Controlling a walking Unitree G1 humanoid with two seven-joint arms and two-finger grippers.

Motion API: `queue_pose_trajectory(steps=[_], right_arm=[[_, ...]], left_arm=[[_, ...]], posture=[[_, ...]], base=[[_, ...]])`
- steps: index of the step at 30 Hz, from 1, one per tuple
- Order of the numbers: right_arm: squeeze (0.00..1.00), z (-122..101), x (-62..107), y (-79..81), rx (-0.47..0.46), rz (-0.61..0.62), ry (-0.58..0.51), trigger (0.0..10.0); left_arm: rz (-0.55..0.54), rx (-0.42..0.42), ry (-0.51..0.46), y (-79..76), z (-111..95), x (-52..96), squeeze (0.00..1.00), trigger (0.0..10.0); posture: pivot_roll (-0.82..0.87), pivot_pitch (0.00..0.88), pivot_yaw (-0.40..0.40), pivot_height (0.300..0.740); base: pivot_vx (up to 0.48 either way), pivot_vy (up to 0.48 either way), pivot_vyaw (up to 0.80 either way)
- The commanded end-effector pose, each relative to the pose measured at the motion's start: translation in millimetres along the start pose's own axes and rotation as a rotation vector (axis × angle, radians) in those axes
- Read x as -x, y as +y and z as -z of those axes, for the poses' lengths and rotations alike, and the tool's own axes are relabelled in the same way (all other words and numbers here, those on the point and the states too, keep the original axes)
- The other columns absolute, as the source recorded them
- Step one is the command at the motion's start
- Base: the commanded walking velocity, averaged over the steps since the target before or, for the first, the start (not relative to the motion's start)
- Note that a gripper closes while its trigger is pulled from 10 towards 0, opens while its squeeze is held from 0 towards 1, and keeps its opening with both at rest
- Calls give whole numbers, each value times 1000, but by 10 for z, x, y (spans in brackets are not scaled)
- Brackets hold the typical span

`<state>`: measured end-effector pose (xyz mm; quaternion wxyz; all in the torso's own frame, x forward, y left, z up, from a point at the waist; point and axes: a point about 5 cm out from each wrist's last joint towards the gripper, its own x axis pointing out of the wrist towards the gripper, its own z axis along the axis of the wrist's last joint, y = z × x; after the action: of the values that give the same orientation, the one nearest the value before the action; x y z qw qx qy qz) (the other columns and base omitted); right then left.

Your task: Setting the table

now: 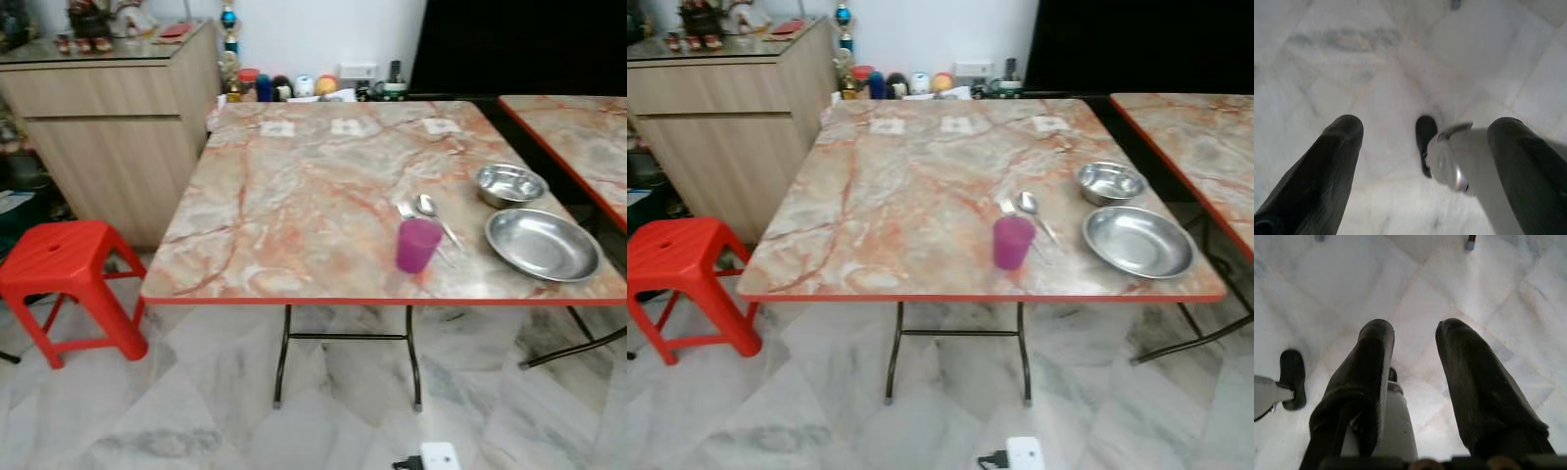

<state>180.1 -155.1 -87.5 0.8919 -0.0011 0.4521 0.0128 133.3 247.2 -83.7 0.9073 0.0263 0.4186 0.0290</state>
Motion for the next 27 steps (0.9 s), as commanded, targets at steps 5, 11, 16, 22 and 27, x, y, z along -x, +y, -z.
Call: queue_pose_trajectory(steps=[5, 11, 16, 22, 27], right_arm=[[0, 561, 207, -133, -44, 20, 13, 10000], [0, 582, 208, -133, -70, 10, 33, 10000], [0, 588, 210, -142, -82, 19, 36, 10000], [0, 587, 210, -147, -98, 10, 35, 10000], [0, 619, 223, -130, -118, 11, 34, 10000]], left_arm=[[-57, -17, 180, -68, -84, -128, 0, 10000], [-62, -12, 181, -16, -78, -115, 0, 10000], [-40, -11, 180, -211, -73, -148, 0, 10000], [-5, 11, 184, -438, -66, -172, 0, 10000], [-23, 11, 200, -149, 4, -108, 0, 10000]], posture=[[45, 0, 23, 740], [44, 0, 18, 740], [42, 0, 15, 740], [37, 0, 11, 740], [29, 0, 24, 740]], base=[[0, -436, 0], [0, -437, 0], [0, -424, 0], [0, 0, 0], [0, 0, 0]])
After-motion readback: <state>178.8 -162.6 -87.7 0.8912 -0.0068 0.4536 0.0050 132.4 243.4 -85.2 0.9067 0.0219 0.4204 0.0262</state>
